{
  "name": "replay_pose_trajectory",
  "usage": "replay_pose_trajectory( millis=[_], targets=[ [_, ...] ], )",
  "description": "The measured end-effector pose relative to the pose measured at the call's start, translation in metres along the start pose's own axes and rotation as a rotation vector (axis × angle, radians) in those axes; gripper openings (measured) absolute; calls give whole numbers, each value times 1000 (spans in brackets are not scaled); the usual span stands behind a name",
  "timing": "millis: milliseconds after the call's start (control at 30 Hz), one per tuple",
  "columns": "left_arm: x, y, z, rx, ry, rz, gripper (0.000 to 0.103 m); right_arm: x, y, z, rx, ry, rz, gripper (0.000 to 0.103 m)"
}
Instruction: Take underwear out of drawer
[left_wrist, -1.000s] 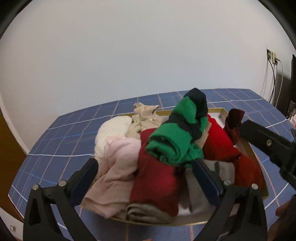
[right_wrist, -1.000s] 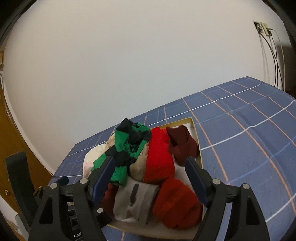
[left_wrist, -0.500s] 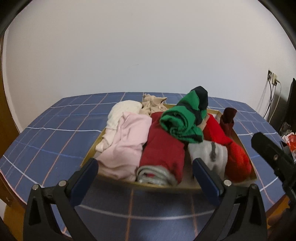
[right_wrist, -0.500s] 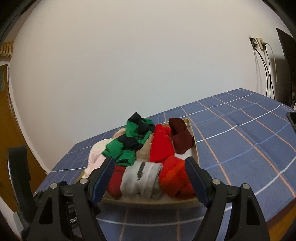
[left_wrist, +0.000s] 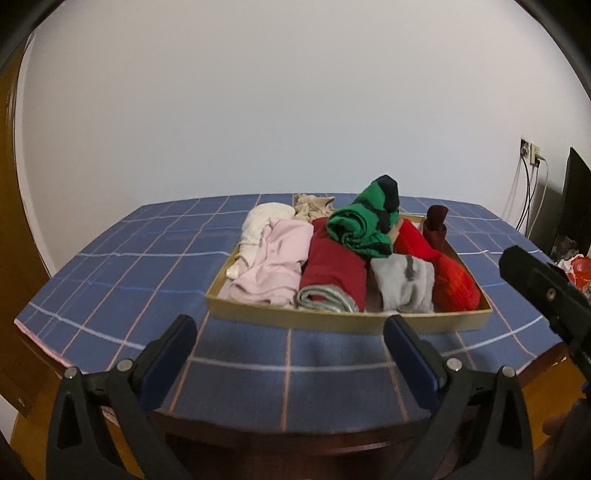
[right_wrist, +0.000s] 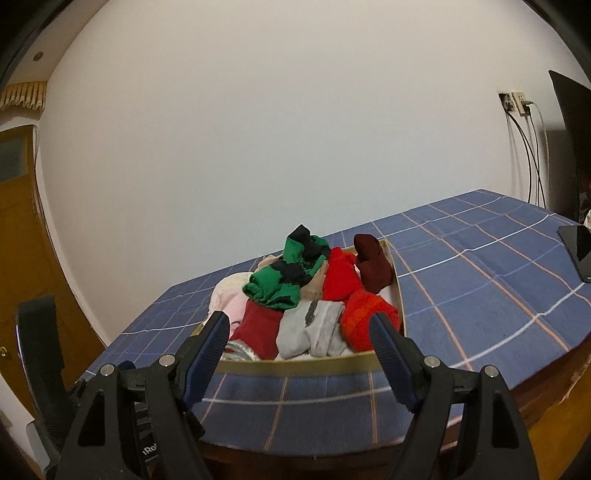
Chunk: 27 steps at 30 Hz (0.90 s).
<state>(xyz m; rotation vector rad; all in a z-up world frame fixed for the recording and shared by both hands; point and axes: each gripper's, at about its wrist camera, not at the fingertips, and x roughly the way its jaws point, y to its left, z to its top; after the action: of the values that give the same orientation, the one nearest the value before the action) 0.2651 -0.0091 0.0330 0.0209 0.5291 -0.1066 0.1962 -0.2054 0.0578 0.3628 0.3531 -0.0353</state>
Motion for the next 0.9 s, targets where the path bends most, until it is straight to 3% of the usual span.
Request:
replay_pose_trajectory(
  millis=[900],
  targets=[
    [-85,8,-34,11,-29,12,103,-104,17,-21,-24,-80,18,80]
  ],
)
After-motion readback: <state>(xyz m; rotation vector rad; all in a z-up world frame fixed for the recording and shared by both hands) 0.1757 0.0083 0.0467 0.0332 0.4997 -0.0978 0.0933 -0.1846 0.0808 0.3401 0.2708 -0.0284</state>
